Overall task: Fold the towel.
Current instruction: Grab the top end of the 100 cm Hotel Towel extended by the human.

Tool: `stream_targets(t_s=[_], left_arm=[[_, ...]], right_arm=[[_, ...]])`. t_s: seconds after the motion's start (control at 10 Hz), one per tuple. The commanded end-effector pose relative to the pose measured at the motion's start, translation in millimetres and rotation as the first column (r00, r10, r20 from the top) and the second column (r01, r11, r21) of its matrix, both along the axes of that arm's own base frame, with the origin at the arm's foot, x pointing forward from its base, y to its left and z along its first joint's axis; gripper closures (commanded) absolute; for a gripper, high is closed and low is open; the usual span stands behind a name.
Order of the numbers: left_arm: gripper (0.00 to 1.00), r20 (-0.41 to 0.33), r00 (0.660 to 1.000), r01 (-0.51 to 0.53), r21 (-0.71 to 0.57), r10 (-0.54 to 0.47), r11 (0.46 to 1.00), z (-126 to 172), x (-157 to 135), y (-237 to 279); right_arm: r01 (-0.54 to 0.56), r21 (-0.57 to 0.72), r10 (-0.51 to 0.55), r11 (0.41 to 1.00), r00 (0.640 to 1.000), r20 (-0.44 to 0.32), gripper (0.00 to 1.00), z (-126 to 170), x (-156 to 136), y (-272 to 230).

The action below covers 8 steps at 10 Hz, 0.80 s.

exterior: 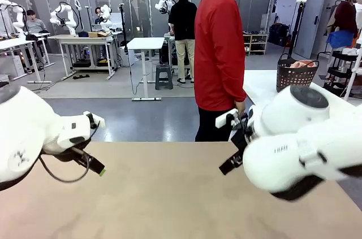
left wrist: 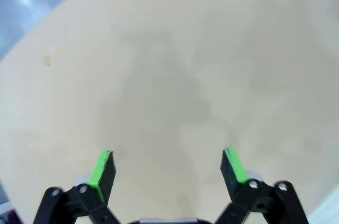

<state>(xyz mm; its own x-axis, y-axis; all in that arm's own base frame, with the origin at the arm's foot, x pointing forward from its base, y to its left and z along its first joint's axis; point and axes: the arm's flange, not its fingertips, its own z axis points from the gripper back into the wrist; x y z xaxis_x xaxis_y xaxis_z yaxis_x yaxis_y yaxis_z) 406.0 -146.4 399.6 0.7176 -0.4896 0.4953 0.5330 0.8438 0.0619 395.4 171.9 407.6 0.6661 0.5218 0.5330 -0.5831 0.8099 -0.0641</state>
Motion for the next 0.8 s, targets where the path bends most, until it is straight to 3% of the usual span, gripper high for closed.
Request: stream_targets(t_s=[0.0, 0.1, 0.2, 0.4, 0.5, 0.6, 0.7], left_arm=[[0.00, -0.159, 0.987, 0.013, -0.151, -0.037, 0.988, 68.6, 9.4, 43.1], [0.00, -0.257, 0.962, 0.027, -0.262, -0.097, 0.965, 99.4, 8.8, 75.6], [0.00, -0.294, 0.945, 0.021, -0.375, -0.140, 0.927, 119.5, 7.1, 101.4], [0.00, -0.367, 0.874, 0.046, -0.590, -0.318, 0.806, 143.5, -4.3, 155.3], [0.00, -0.383, 0.823, 0.032, -0.707, -0.421, 0.706, 148.8, -13.6, 195.5], [0.00, -0.335, 0.815, 0.017, -0.802, -0.473, 0.597, 147.1, -22.7, 236.7], [0.00, -0.308, 0.831, -0.024, -0.851, -0.463, 0.524, 136.9, -31.0, 279.6]], right_arm=[[-0.019, 0.162, 0.037, 0.987, 0.994, -0.107, 0.00, 83.5, 5.8, -37.8], [-0.039, 0.258, 0.082, 0.965, 0.984, -0.159, 0.00, 116.6, 3.7, -58.2], [-0.044, 0.331, 0.108, 0.942, 0.978, -0.177, 0.00, 136.9, 2.1, -78.0], [-0.056, 0.509, 0.234, 0.859, 0.927, -0.294, 0.00, 148.2, -3.2, -127.1], [-0.027, 0.619, 0.275, 0.785, 0.911, -0.309, 0.00, 146.1, -6.3, -163.9], [-0.012, 0.689, 0.317, 0.724, 0.894, -0.317, 0.00, 141.0, -13.6, -202.8], [0.017, 0.759, 0.328, 0.651, 0.895, -0.302, 0.00, 133.3, -24.7, -246.7]])
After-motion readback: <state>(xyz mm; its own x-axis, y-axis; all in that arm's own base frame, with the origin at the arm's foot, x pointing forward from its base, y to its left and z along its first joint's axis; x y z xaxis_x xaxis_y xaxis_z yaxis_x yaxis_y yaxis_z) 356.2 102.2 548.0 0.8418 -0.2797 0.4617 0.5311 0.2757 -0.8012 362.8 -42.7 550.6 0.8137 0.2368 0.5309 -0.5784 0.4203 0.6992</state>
